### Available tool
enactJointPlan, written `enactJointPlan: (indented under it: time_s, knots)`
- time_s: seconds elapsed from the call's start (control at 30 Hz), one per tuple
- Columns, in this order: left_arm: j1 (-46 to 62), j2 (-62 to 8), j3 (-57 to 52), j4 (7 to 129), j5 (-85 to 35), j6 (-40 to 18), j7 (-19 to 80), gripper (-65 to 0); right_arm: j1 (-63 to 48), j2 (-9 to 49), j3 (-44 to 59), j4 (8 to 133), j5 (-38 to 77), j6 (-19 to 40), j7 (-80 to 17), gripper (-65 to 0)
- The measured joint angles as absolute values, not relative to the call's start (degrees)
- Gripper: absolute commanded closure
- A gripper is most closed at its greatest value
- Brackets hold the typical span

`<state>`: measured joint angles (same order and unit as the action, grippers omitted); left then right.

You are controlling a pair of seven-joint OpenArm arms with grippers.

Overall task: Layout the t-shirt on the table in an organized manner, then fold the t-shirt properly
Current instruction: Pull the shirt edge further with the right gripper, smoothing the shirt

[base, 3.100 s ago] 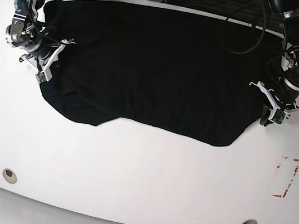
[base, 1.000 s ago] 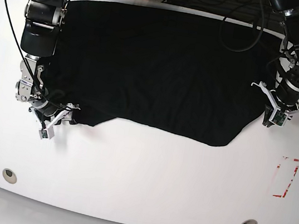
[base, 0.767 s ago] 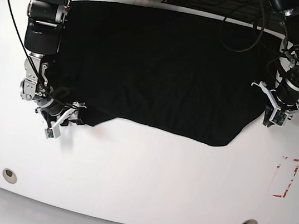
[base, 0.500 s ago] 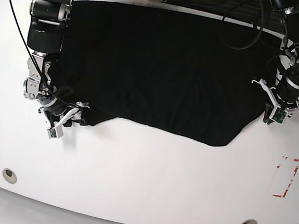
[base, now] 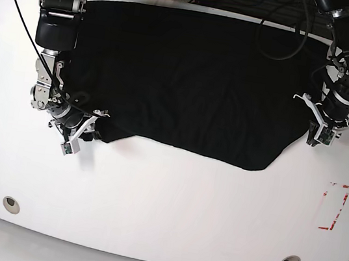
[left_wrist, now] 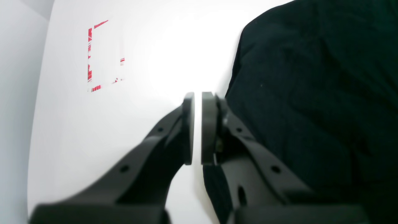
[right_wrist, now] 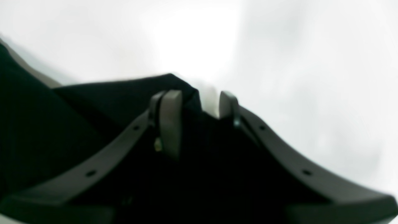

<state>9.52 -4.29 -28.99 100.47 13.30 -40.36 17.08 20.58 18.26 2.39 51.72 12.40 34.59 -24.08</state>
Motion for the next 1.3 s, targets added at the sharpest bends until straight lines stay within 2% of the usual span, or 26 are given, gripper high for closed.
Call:
enactJointPlan:
  time_s: [0.13,0.27,0.53,0.73,1.3]
  knots:
    - [9.54,-4.32,-28.97,100.47,13.3,-40.36,17.06,-2.5,20.58,18.26,2.39,51.72,12.43,34.57,-24.03,-14.6]
    - [9.5,-4.32,-28.99,100.47,13.3,-40.36,17.08,-2.5,20.56,18.28,2.39,51.72,12.4,34.54,-24.03,0.0]
    - [9.52,-4.32,-28.97,100.47,13.3,-40.36,17.08,-2.5,20.8,18.44,2.31,52.31,12.43,34.59,-25.21,0.0]
    - [9.52,-4.36,-28.97,100.47,13.3,-40.36,17.06,-2.5,20.84,19.53,1.91,58.72,10.55,34.94,-34.15,0.0]
    - [9.54,-4.34,-28.95,100.47,13.3,-40.36,17.06,-2.5,23.81,22.94,2.24,76.31,10.7,34.72,-43.64,0.0]
